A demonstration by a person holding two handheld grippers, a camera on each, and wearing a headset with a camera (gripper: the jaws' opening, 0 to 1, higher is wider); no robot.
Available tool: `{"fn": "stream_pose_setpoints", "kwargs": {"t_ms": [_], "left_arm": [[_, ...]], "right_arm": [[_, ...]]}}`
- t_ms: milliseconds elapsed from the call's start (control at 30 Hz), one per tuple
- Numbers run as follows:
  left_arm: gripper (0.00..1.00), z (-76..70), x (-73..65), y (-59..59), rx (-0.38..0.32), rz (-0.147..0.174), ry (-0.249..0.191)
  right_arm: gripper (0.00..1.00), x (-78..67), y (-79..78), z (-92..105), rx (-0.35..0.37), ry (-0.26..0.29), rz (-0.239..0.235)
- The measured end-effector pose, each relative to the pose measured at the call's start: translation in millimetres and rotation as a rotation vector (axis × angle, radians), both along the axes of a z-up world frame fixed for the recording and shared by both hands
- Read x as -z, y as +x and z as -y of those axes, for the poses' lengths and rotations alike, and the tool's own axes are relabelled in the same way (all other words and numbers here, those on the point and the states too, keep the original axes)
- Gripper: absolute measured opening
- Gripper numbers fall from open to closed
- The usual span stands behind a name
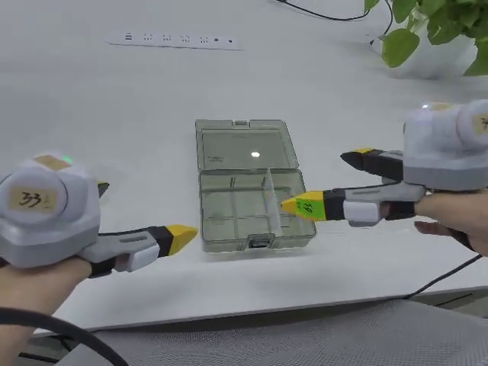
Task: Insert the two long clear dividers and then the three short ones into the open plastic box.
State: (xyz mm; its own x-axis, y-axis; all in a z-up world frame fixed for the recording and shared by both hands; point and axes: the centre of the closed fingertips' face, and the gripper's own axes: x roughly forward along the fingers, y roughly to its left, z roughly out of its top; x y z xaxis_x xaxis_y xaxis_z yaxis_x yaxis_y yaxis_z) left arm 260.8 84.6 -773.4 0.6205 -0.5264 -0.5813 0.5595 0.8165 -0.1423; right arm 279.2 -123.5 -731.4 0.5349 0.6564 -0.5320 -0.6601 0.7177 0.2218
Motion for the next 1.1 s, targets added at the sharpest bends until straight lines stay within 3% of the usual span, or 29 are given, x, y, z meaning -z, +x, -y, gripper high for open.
{"fn": "stream_pose_setpoints", "kwargs": {"t_ms": [33,100,200,267,300,500,633,667,900,1100], "left_arm": [[0.89,-1.5,-0.3,-0.2,-0.006,0.001,-0.002],[0.89,-4.3,0.2,-0.9,-0.016,-0.003,0.000],[0.89,-8.5,1.4,-1.6,-0.027,-0.006,0.006],[0.89,-11.7,2.2,-2.5,-0.036,-0.011,0.012],[0.89,-12.4,2.2,-2.5,-0.038,-0.011,0.011],[0.89,-24.8,4.0,-1.2,-0.065,-0.017,0.028],[0.89,-34.4,8.0,0.1,-0.080,-0.029,0.043],[0.89,-35.8,8.4,0.5,-0.083,-0.028,0.042],[0.89,-53.4,23.8,1.2,-0.102,-0.062,0.088],[0.85,-74.8,43.2,9.8,-0.129,-0.098,0.146]], "right_arm": [[1.00,2.6,-3.2,5.5,0.014,-0.010,-0.021],[1.00,-3.8,-2.7,7.8,0.019,0.007,0.049],[1.00,-8.6,-9.1,10.0,0.018,0.044,0.063],[1.00,-12.8,-9.2,21.0,0.032,0.068,0.102],[1.00,-12.1,-12.7,23.3,0.047,0.071,0.084],[1.00,-11.7,-26.0,27.8,0.029,0.080,0.123],[1.00,-6.9,-34.2,30.7,0.018,0.031,0.134],[1.00,-9.4,-36.0,28.9,0.004,0.044,0.149],[1.00,-7.8,-42.9,37.4,0.024,0.039,0.147],[1.00,-6.4,-46.9,43.8,0.046,0.054,0.142]]}}
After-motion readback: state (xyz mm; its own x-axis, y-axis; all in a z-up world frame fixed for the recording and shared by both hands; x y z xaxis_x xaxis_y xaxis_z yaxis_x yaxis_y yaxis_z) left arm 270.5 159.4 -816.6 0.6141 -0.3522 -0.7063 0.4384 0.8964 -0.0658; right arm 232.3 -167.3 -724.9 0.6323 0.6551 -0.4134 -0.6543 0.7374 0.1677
